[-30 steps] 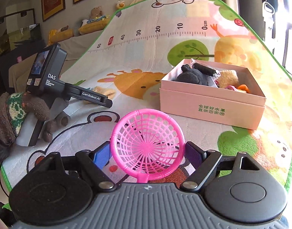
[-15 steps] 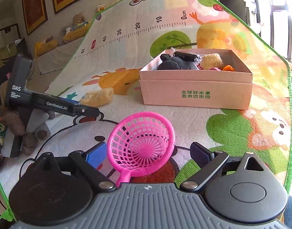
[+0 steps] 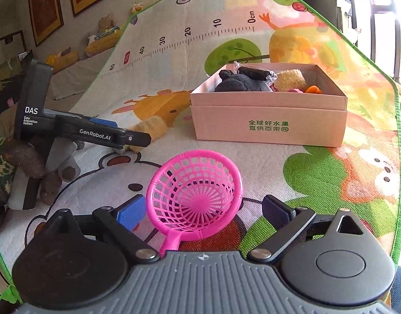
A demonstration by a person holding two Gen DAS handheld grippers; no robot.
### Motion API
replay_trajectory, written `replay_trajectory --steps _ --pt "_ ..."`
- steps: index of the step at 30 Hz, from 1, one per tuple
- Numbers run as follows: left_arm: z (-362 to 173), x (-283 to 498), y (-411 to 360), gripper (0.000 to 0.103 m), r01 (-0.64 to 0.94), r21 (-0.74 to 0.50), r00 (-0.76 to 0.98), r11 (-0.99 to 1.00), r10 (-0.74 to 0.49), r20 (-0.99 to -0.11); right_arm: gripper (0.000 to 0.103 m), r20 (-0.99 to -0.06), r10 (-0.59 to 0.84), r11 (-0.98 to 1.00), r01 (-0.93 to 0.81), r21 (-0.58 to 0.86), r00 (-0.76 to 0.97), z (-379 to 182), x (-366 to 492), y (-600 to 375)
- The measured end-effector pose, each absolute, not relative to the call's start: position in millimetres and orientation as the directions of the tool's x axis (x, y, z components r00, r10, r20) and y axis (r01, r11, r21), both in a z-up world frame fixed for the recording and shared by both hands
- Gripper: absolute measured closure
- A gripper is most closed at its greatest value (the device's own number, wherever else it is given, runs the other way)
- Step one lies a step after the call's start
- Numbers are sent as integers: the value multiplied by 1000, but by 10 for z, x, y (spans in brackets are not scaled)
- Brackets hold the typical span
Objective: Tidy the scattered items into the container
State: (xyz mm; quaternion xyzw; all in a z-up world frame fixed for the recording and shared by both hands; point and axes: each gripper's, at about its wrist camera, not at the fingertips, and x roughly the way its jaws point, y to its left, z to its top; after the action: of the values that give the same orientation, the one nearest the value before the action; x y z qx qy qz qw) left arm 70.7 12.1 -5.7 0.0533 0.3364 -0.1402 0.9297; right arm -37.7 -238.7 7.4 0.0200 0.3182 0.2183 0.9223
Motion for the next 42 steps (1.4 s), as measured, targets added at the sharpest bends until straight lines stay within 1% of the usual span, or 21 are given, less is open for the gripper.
replay_trajectory --steps 5,7,8,9,11,15,18,22,25,28,29,30,33,35,37,38,39,40,42 --pt "-108 827 19 1 282 33 743 959 -197 -639 5 -580 414 905 -388 177 702 70 -376 -2389" --pt "-118 830 1 8 282 38 741 959 -193 -643 5 -580 415 904 -388 178 701 69 -375 -2390" --pt "-121 829 4 21 280 37 738 959 -191 -647 5 -581 415 904 -387 180 700 66 -374 -2391" --pt "-127 833 15 26 276 37 736 960 -186 -651 5 -581 416 904 -387 182 699 63 -372 -2390" --pt "-129 827 56 27 267 15 732 963 -193 -653 5 -583 417 904 -385 186 697 58 -368 -2390" --pt "-86 725 99 36 272 -20 730 962 -220 -647 4 -585 420 903 -381 196 694 51 -355 -2404" --pt "-23 516 100 40 296 -66 718 953 -267 -642 4 -584 420 904 -376 202 695 50 -353 -2414" --pt "16 165 109 40 336 -157 675 929 -354 -648 3 -584 417 905 -374 202 697 48 -351 -2413" --pt "-13 -96 81 38 353 -187 653 917 -384 -653 3 -585 415 906 -373 198 697 47 -353 -2406" --pt "-61 -231 48 22 359 -178 656 916 -383 -650 3 -583 404 911 -367 187 705 53 -366 -2402" --pt "-76 -252 32 11 365 -168 661 916 -382 -646 3 -578 386 919 -357 170 719 65 -386 -2396" --pt "-91 -265 17 6 367 -159 665 916 -378 -644 3 -569 355 930 -340 136 742 87 -423 -2379" --pt "-133 -305 -24 3 367 -138 685 920 -368 -629 3 -522 262 939 -340 -58 811 157 -604 -2242" --pt "-139 -307 -30 2 365 -140 689 921 -368 -625 4 -488 251 914 -371 -166 836 197 -732 -2141" --pt "-144 -303 2 1 355 -161 693 921 -375 -616 16 -494 282 885 -422 -196 822 231 -800 -2051" --pt "-145 -302 23 1 348 -173 695 921 -378 -611 27 -508 295 873 -444 -200 809 238 -806 -2000" --pt "-144 -302 51 1 343 -191 697 920 -386 -605 34 -526 300 861 -463 -210 796 231 -794 -1937" --pt "-144 -299 83 1 342 -211 696 916 -398 -597 38 -541 296 850 -475 -227 788 206 -770 -1877" --pt "-145 -291 140 1 341 -249 694 906 -422 -583 54 -566 274 833 -486 -264 778 136 -708 -1771"
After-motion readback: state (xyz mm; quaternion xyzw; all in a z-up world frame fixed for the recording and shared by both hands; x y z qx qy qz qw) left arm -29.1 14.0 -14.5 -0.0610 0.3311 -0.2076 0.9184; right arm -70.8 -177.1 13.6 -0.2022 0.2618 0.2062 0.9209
